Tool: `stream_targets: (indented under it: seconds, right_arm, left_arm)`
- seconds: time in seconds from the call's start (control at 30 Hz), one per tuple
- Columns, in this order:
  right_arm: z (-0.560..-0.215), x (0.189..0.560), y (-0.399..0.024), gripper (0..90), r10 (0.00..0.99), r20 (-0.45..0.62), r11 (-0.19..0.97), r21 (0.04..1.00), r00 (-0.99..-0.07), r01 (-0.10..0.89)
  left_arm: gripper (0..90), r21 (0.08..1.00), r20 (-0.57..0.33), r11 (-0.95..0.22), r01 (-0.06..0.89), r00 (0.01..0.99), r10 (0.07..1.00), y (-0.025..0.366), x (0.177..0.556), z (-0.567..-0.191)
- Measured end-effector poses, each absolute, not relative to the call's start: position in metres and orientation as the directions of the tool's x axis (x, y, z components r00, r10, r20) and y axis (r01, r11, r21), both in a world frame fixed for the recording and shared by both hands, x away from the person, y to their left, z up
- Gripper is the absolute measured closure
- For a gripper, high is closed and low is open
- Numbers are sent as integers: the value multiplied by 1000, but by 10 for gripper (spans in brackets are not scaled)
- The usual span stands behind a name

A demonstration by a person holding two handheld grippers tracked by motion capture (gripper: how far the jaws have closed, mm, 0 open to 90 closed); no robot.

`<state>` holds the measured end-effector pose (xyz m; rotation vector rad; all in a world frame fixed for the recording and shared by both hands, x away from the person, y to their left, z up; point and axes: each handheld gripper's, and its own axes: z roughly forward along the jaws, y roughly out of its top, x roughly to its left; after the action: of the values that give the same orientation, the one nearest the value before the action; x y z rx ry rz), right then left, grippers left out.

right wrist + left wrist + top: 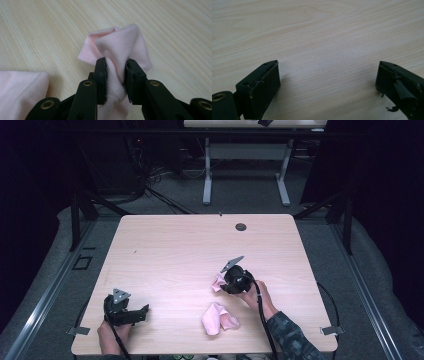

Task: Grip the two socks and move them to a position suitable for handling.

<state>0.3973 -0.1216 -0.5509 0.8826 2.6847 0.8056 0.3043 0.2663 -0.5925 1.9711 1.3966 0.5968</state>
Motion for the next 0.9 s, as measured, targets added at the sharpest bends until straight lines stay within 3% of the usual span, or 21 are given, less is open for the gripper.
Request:
stream_targets:
  seconds: [0.17, 0.2, 0.23, 0.27, 0.3, 0.37, 0.5, 0.67, 0.9]
  right_arm:
    - [-559, 397, -119, 679, 595, -27, 682, 546, -803, 486]
    - [-560, 397, -120, 533, 603, -30, 680, 541, -797, 494]
    - [-560, 397, -120, 533, 603, -30, 680, 541, -797, 494]
    - [-559, 397, -123, 379, 610, 0, 662, 550, -793, 509]
    - [-559, 397, -123, 379, 610, 0, 662, 550, -793, 509]
    - [-556, 397, -128, 259, 624, 8, 641, 568, -782, 517]
    - [-542, 387, -146, 134, 646, 55, 583, 608, -761, 539]
    - [-534, 372, -160, 70, 654, 72, 554, 633, -753, 541]
    - [-527, 339, -195, 70, 689, 113, 482, 667, -716, 569]
  left_arm:
    - [54, 723, 0, -229, 652, 332, 943, 266, 304, -593]
    - [55, 723, 0, -229, 652, 332, 943, 266, 304, -593]
    - [55, 723, 0, -229, 652, 332, 943, 266, 304, -593]
    - [56, 724, -1, -228, 651, 332, 943, 266, 304, -593]
    - [56, 724, -1, -229, 651, 332, 943, 266, 304, -593]
    - [56, 724, 0, -229, 651, 332, 943, 266, 304, -593]
    - [56, 724, 1, -229, 651, 331, 944, 266, 304, -593]
    - [55, 721, 1, -217, 658, 313, 950, 266, 304, -592]
    - [2, 714, -37, -165, 680, 272, 962, 256, 297, -586]
